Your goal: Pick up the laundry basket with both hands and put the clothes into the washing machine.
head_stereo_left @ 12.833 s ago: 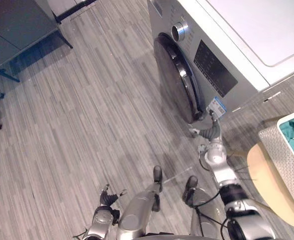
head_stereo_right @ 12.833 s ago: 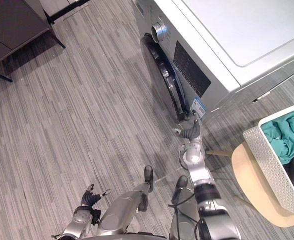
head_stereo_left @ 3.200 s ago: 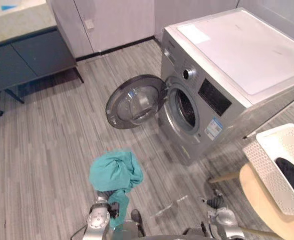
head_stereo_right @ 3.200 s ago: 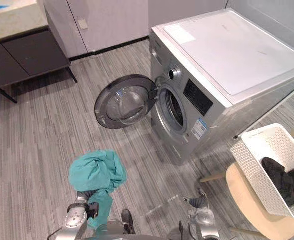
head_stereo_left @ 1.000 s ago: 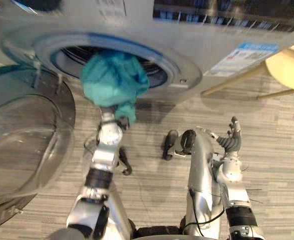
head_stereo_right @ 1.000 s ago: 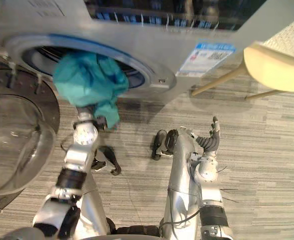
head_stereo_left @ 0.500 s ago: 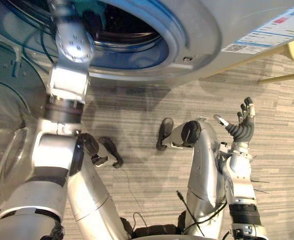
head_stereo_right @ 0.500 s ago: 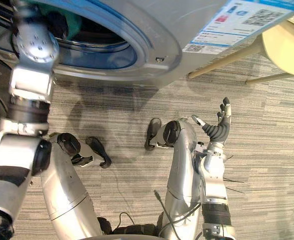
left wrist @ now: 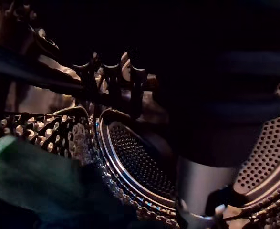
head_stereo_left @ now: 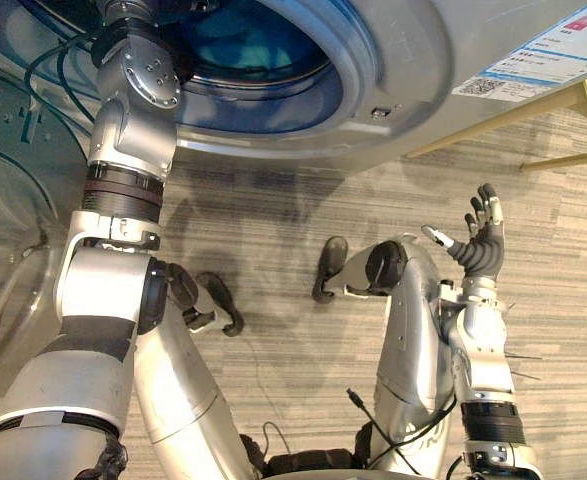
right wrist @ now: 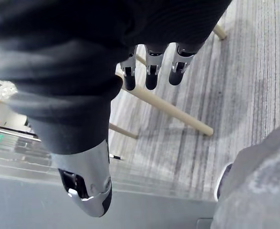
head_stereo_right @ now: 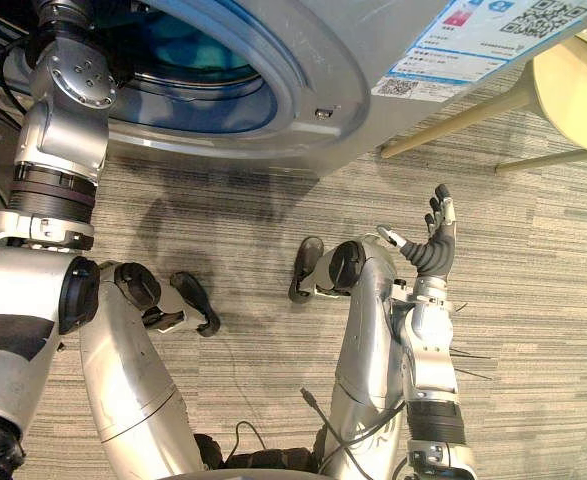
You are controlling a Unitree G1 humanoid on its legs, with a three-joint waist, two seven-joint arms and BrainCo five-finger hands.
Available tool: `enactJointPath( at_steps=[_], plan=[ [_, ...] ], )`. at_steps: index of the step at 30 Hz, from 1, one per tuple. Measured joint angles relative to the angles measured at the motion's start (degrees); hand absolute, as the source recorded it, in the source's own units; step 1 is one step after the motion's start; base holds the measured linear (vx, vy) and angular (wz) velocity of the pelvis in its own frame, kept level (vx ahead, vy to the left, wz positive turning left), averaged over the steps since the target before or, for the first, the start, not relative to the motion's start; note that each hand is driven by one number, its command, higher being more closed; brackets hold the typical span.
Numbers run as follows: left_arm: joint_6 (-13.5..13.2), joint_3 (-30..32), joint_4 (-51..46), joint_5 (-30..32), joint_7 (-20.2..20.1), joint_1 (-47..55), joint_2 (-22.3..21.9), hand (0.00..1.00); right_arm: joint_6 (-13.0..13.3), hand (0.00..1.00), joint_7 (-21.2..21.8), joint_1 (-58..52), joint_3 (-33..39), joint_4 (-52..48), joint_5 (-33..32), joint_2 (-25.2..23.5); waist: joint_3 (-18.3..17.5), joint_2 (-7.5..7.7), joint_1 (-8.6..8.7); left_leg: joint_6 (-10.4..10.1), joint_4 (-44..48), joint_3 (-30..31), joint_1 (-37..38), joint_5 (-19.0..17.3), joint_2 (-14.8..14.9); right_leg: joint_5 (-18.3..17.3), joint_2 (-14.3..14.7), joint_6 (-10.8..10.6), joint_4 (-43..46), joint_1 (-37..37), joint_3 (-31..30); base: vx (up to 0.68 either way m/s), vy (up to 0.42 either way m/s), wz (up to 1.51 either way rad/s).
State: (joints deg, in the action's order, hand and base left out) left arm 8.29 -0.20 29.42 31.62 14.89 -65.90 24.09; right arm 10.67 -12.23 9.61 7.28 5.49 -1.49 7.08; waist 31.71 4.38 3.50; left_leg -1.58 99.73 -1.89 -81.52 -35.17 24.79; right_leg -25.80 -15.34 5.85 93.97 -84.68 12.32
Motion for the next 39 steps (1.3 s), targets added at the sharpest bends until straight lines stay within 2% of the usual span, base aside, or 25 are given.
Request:
enactJointPath(
  at_steps=[4,7,8,10,11,13,14,16,19,20,22,24,26,28,30,33,36,37,38,39],
  plan=[
    [-0.2,1.5,-8.8,-3.3,2.5,16.1,-6.2,0.00,-2.1,0.00,0.0,-2.9,-1.3,2.6,1.2,-2.9,-0.2,-0.17,-1.69,-1.2,-7.4,-1.6,9.1,1.5,-1.1,-0.5,0.0,-0.7,-6.1,9.1,1.1,0.06,-0.078,0.19],
    [-1.0,5.1,-12.0,-8.7,4.2,31.3,-13.5,0.00,-4.5,0.00,0.0,-5.9,-1.5,3.6,2.3,-4.7,-1.1,-0.46,-3.23,-2.1,-18.0,-3.4,20.5,4.1,-2.1,-0.1,0.6,-1.2,-15.4,21.1,3.4,0.06,-0.098,0.25],
    [-1.3,5.5,-12.1,-9.8,4.3,34.8,-14.6,0.00,-4.7,0.00,0.0,-6.3,-1.4,4.4,2.4,-5.0,-1.7,-0.41,-3.37,-2.2,-20.4,-3.9,23.0,4.5,-2.2,0.2,0.9,-1.5,-17.6,23.7,3.9,0.09,-0.111,0.22],
    [-2.5,5.4,-12.2,-15.6,4.3,49.0,-19.0,0.00,-5.2,0.00,-0.1,-9.9,-1.1,7.2,2.4,-5.1,-8.7,-0.39,-4.67,-3.1,-30.5,-6.2,30.3,7.6,-3.2,1.8,1.8,-1.9,-26.5,30.4,5.3,0.14,-0.074,0.11],
    [-3.0,5.4,-12.2,-16.9,4.1,52.0,-19.7,0.00,-5.6,0.00,-0.1,-10.3,-1.1,7.7,2.4,-5.1,-9.4,-0.57,-4.70,-3.2,-32.9,-6.9,32.8,8.4,-3.4,2.2,2.2,-2.1,-28.6,32.7,5.5,0.20,-0.027,0.10],
    [-4.8,5.0,-11.7,-22.6,1.9,63.0,-22.0,0.00,-7.1,0.00,0.1,-11.4,-0.2,11.2,2.4,-5.4,-11.6,-1.83,-4.71,-3.9,-42.4,-9.3,43.9,10.7,-4.0,4.2,3.9,-2.9,-37.9,43.6,6.9,0.21,0.024,0.04],
    [-5.2,4.7,-11.3,-23.6,1.1,65.3,-22.3,0.00,-7.5,0.00,0.1,-11.8,-0.1,12.3,2.4,-5.5,-11.7,-1.91,-4.71,-4.1,-45.3,-9.8,47.4,11.5,-4.2,5.0,4.3,-2.9,-40.5,46.8,7.0,0.22,0.040,0.06],
    [-6.5,3.5,-7.9,-26.6,-2.1,72.6,-23.1,0.00,-8.1,0.00,0.2,-15.7,-0.2,14.8,2.5,-5.6,-15.3,-2.43,-5.05,-4.1,-56.8,-12.9,57.9,15.1,-6.2,7.9,5.2,-3.7,-50.1,55.8,7.5,0.23,0.025,0.05],
    [-6.9,3.0,-0.8,-26.9,-5.2,75.3,-23.3,0.00,-8.7,0.00,0.8,-17.5,0.2,20.0,2.6,-5.4,-18.6,-3.02,-5.16,-4.3,-67.7,-15.9,66.5,18.9,-8.8,10.4,5.5,-5.0,-58.0,62.3,7.6,0.22,0.024,-0.02],
    [-7.1,3.1,5.6,-26.8,-6.7,75.0,-23.4,0.00,-8.7,0.00,1.2,-17.2,1.2,25.8,2.7,-5.0,-20.3,-4.35,-4.59,-4.5,-74.4,-16.3,70.4,21.5,-10.2,12.7,6.5,-5.7,-64.1,66.2,7.7,0.17,0.043,0.05],
    [-7.1,3.2,11.1,-26.3,-7.6,74.3,-23.2,0.00,-9.0,0.00,1.3,-16.1,1.7,33.0,2.8,-3.9,-21.5,-5.89,-4.34,-4.5,-81.8,-17.1,74.6,24.9,-11.7,16.2,8.1,-6.3,-71.8,70.2,8.0,0.17,0.065,-0.03],
    [-7.3,3.3,13.8,-26.2,-7.9,73.7,-22.7,0.00,-9.3,0.00,1.2,-15.8,2.6,37.3,3.2,-3.2,-22.0,-6.85,-4.38,-4.5,-86.1,-17.7,77.3,26.8,-12.1,18.9,9.3,-6.5,-77.4,73.2,7.9,0.13,0.070,-0.14],
    [-7.5,3.9,15.5,-26.2,-8.2,73.0,-21.8,0.00,-9.4,0.00,1.2,-15.1,3.3,40.5,3.3,-2.8,-22.0,-6.87,-4.36,-4.4,-86.8,-17.7,79.1,27.3,-12.6,20.6,10.4,-6.6,-80.6,75.6,7.0,0.09,0.069,-0.26],
    [-7.7,4.5,18.3,-26.2,-8.2,71.4,-21.3,0.00,-9.3,0.00,1.2,-14.2,3.8,43.9,3.2,-1.3,-22.1,-6.91,-4.38,-4.3,-86.8,-13.9,80.5,27.9,-13.7,23.2,11.3,-7.1,-85.1,78.4,5.1,0.05,0.031,-0.33],
    [-7.7,4.5,20.0,-25.6,-8.2,70.8,-21.2,0.00,-9.3,0.00,1.2,-13.3,4.5,46.0,3.3,-0.5,-22.1,-6.92,-4.40,-4.2,-88.1,-12.7,82.4,28.6,-14.8,26.1,11.6,-7.6,-89.6,80.6,3.0,0.01,0.060,-0.56],
    [-8.0,4.3,22.8,-23.9,-8.3,70.8,-21.0,0.00,-9.2,0.00,1.2,-12.8,6.5,48.2,3.9,-0.4,-22.4,-7.00,-4.31,-4.1,-91.2,-14.3,85.9,28.6,-16.0,30.6,12.4,-8.0,-95.9,82.6,-1.9,-0.03,0.087,-0.83],
    [-8.0,4.2,24.2,-21.8,-8.4,69.7,-20.4,0.00,-9.9,0.00,1.2,-12.4,7.1,50.0,3.9,-0.5,-22.0,-6.20,-4.18,-3.5,-90.9,-17.6,87.6,27.4,-17.0,33.3,12.8,-8.6,-97.9,81.5,-8.9,-0.10,0.050,-1.09],
    [-8.1,4.3,24.2,-21.8,-8.4,69.7,-20.3,0.00,-9.9,0.00,1.2,-12.2,7.2,49.9,3.9,-0.5,-21.9,-6.05,-4.15,-3.4,-90.3,-18.0,87.6,26.4,-16.8,33.7,13.3,-8.8,-97.8,80.7,-10.6,-0.17,0.019,-1.60],
    [-8.1,4.3,24.2,-21.8,-8.4,69.7,-20.3,0.00,-9.9,0.00,1.2,-11.1,7.5,49.4,3.9,-0.3,-21.7,-6.25,-4.22,-3.1,-88.9,-19.6,87.3,22.4,-16.4,34.3,15.4,-9.0,-97.0,77.3,-16.2,-0.24,0.033,-2.15],
    [-8.1,4.3,24.4,-21.8,-8.4,69.5,-20.2,0.00,-9.9,0.00,1.2,-10.0,7.4,49.2,3.9,-0.2,-21.5,-6.20,-4.15,-3.3,-88.8,-22.0,87.2,19.7,-16.3,34.4,16.6,-9.1,-96.4,74.7,-18.5,-0.27,0.034,-2.64]
  ],
)
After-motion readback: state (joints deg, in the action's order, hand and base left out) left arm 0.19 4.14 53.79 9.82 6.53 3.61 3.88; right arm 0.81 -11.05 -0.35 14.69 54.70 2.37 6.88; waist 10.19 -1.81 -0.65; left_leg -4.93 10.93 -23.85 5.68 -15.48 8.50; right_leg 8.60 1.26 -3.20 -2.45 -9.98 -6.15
